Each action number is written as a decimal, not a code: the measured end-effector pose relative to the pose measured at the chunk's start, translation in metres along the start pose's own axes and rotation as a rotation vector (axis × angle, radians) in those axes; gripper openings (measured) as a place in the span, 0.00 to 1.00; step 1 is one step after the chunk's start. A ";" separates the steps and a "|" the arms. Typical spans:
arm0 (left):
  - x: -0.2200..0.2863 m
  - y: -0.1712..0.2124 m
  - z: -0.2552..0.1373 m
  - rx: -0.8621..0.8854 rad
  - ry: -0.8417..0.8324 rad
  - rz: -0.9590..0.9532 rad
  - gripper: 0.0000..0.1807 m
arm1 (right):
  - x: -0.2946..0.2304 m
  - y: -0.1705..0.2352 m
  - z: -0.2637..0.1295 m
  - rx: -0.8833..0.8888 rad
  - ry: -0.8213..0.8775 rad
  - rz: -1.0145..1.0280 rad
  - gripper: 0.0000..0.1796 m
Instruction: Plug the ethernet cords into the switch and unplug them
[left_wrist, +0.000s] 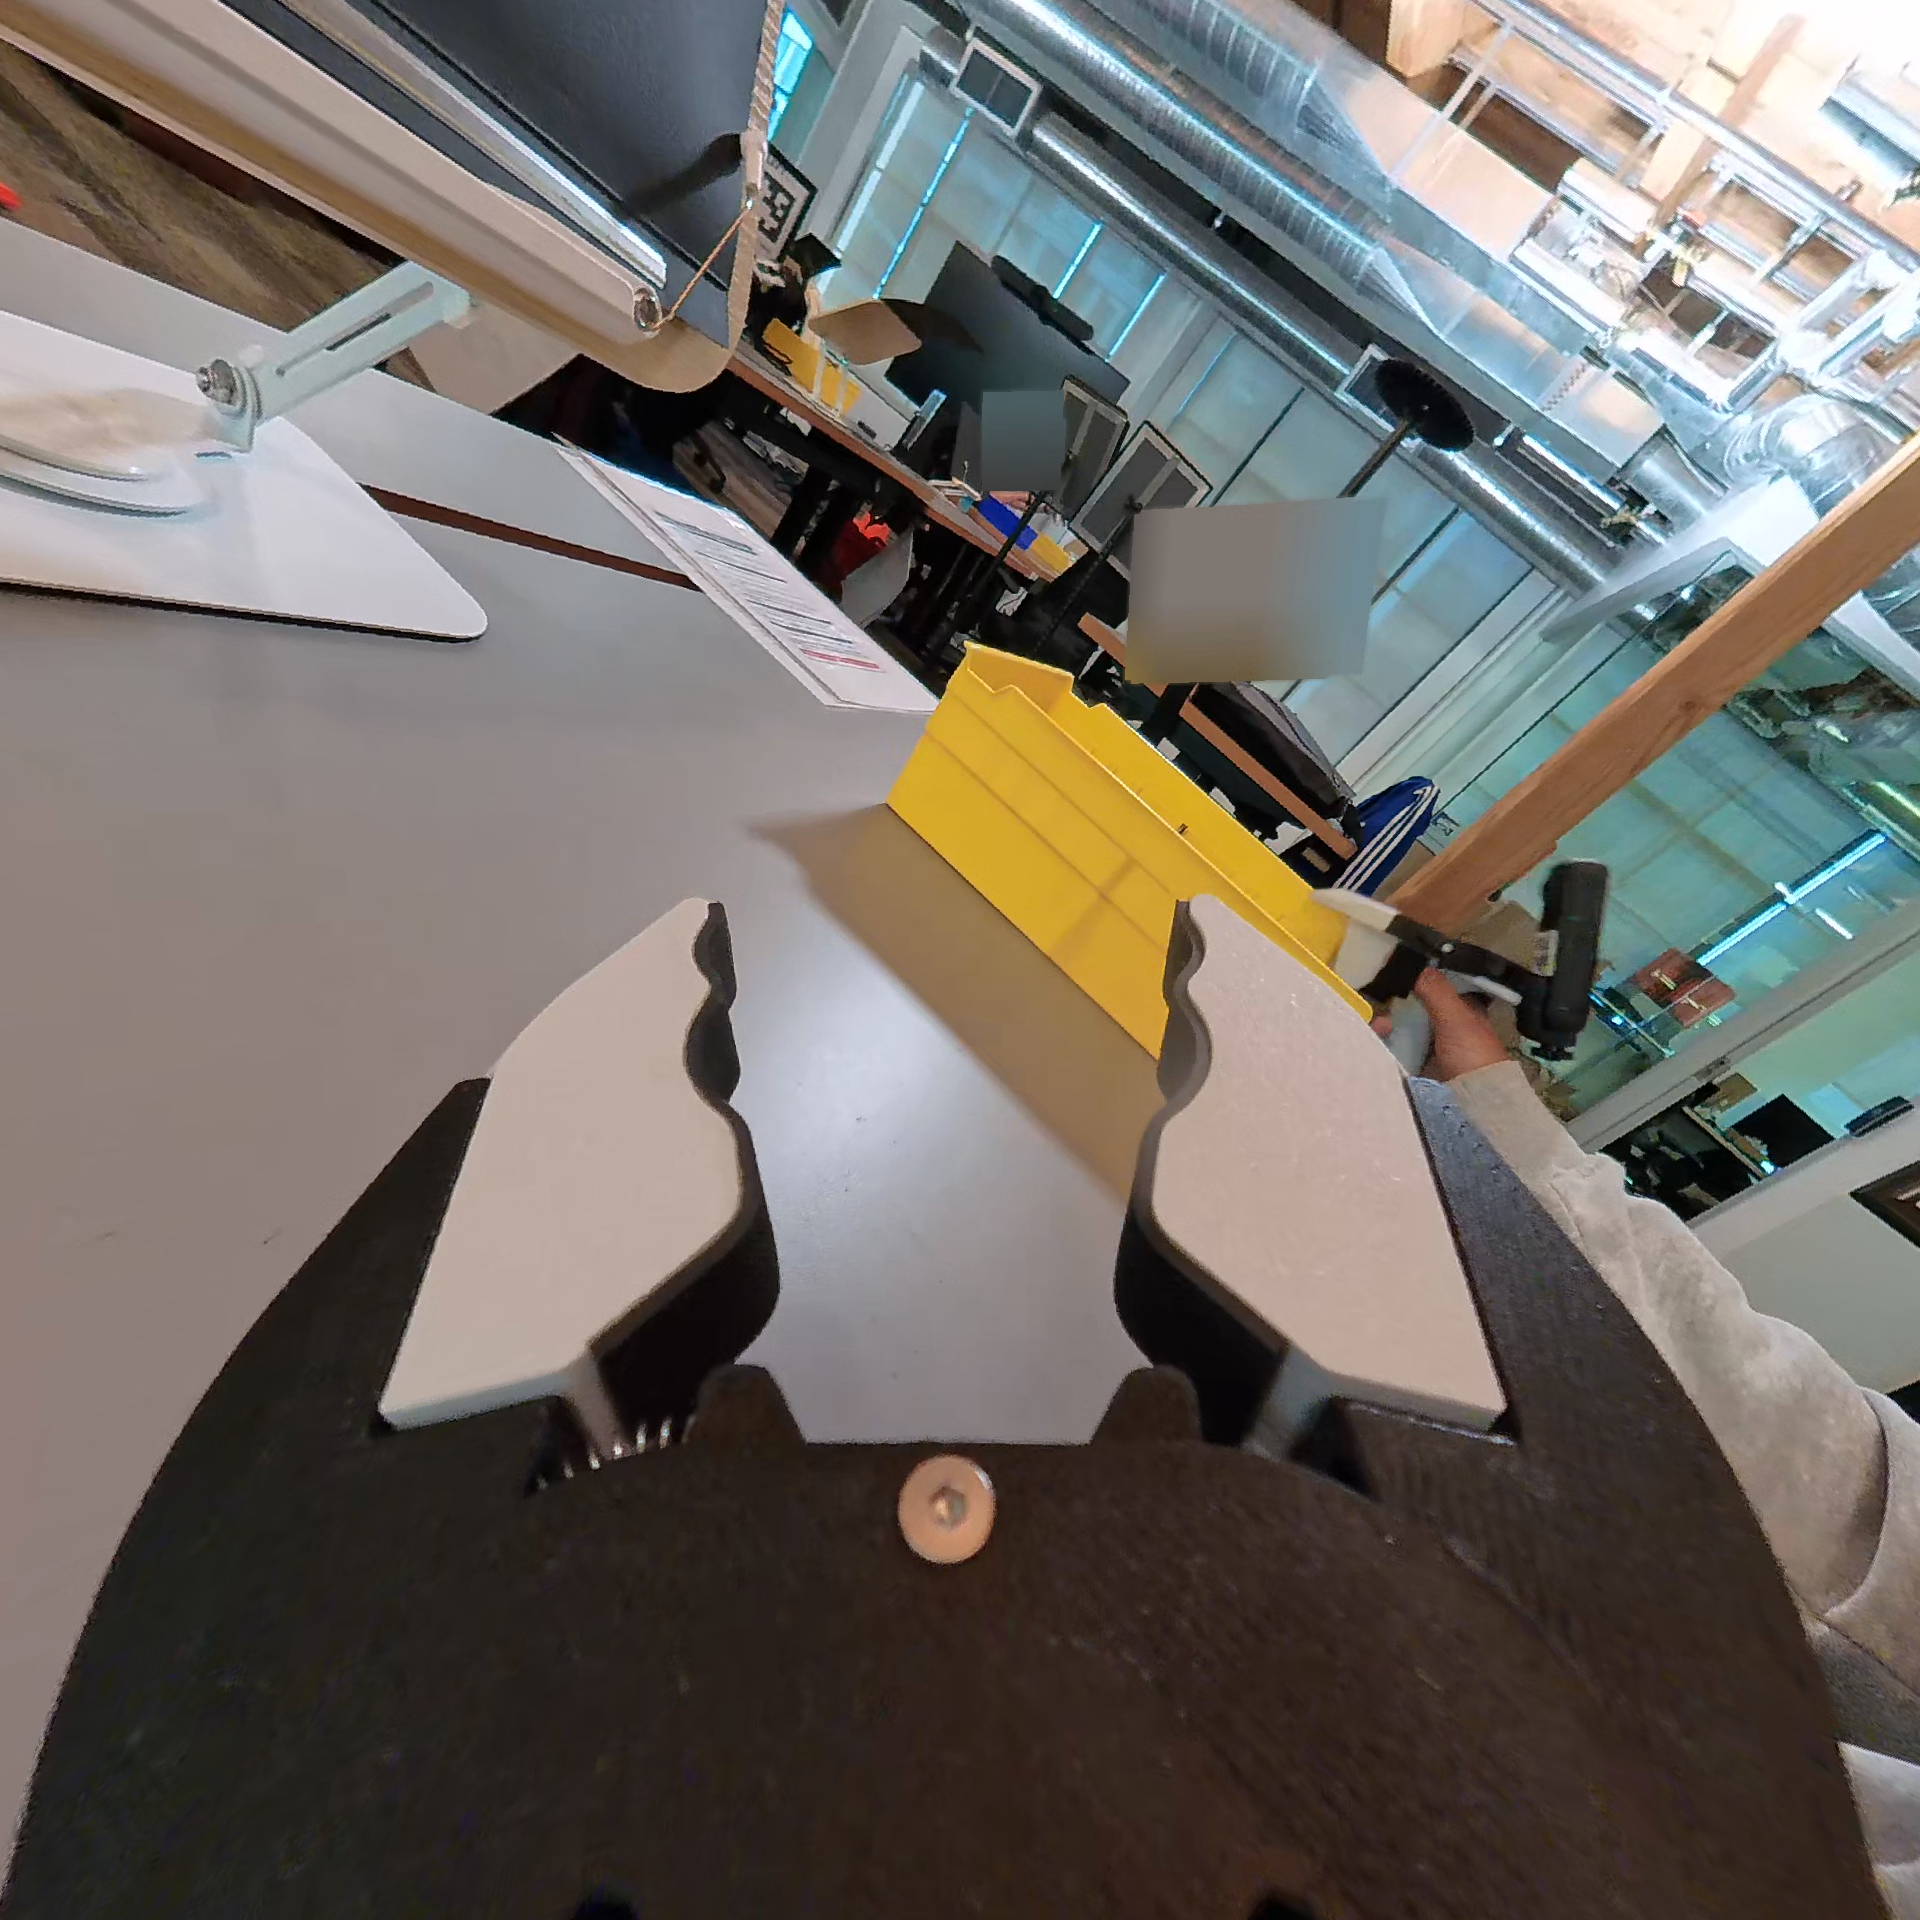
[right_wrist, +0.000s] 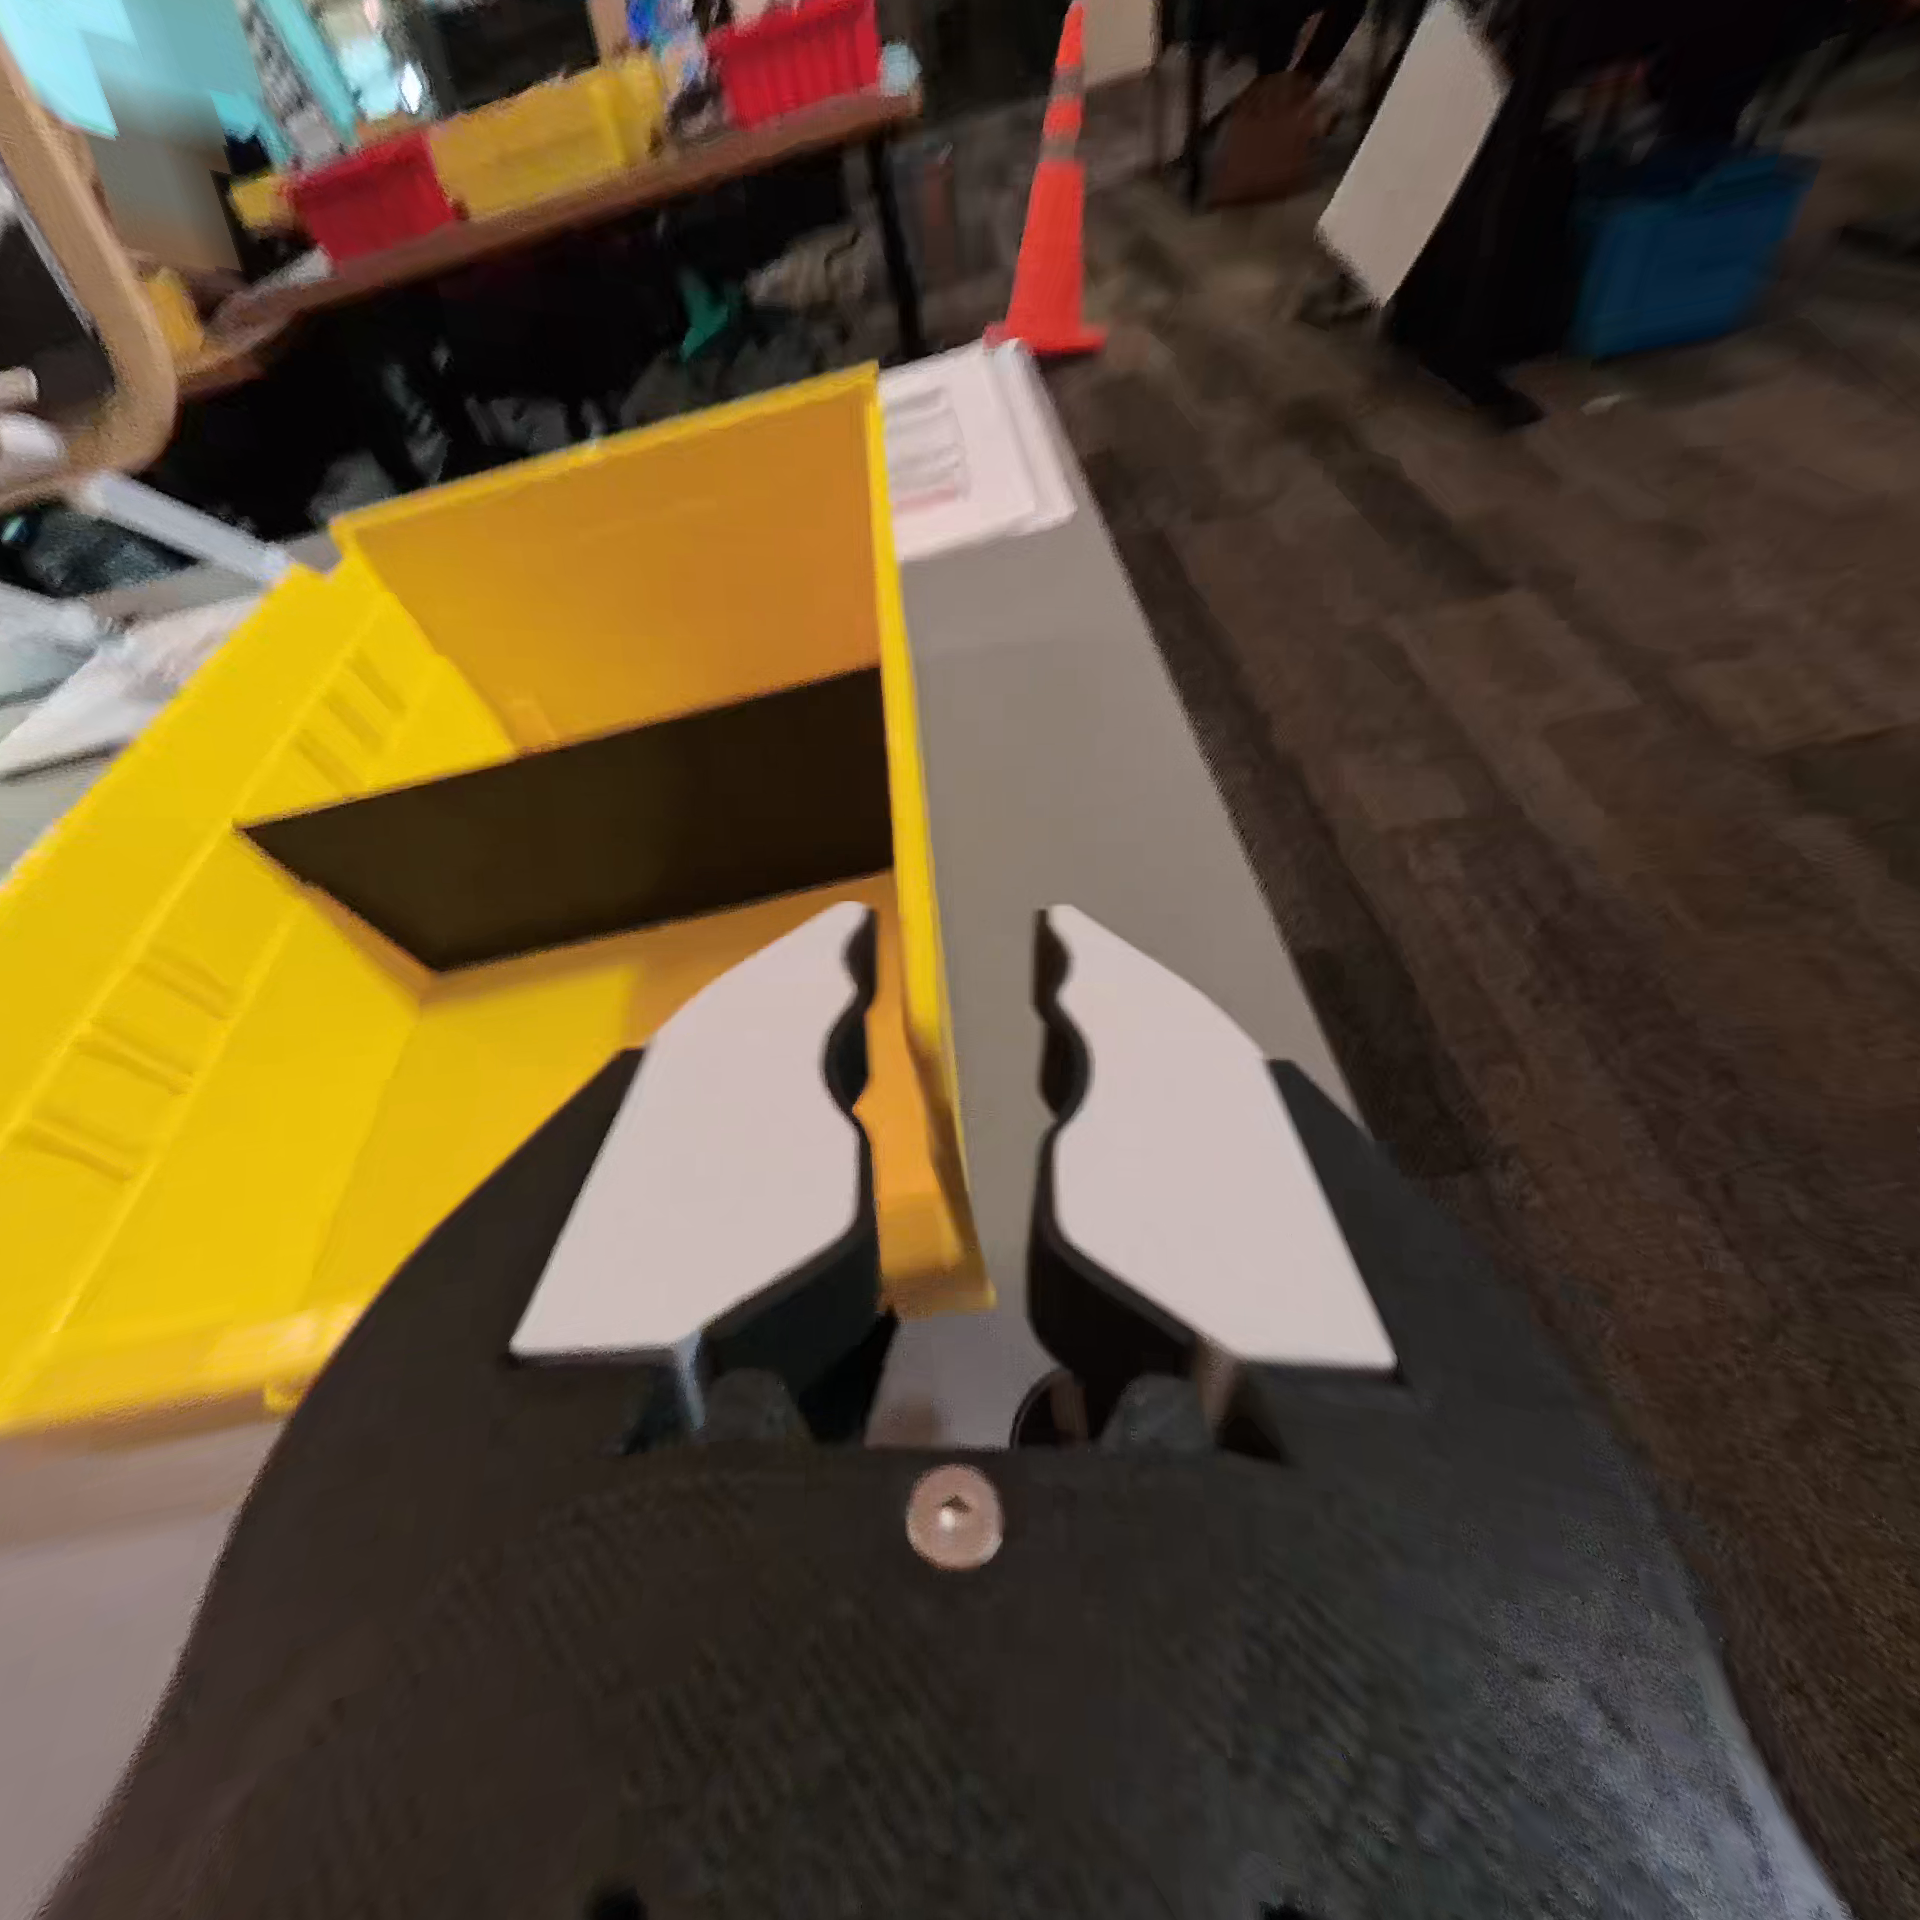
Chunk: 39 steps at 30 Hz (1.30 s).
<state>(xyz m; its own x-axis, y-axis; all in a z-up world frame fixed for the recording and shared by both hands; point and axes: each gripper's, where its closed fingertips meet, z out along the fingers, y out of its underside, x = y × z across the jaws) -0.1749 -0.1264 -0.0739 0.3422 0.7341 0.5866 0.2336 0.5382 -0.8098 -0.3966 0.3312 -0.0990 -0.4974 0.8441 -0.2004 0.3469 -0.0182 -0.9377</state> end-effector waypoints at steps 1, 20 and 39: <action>0.000 0.000 0.000 0.000 -0.002 0.002 0.45 | -0.002 -0.015 -0.007 0.074 0.014 0.002 0.21; 0.008 -0.044 -0.026 0.099 0.000 0.091 0.37 | -0.418 0.085 -0.077 -0.030 -1.090 -0.349 0.14; -0.153 -0.158 -0.343 -0.115 -0.749 -0.076 0.22 | -0.417 0.093 -0.070 -0.118 -1.140 -0.230 0.13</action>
<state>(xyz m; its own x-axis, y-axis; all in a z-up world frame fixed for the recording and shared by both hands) 0.0486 -0.4655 -0.0402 -0.3784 0.8035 0.4596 0.3391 0.5823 -0.7389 -0.1008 0.0153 -0.0830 -0.9629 -0.1499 -0.2242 0.1977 0.1732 -0.9648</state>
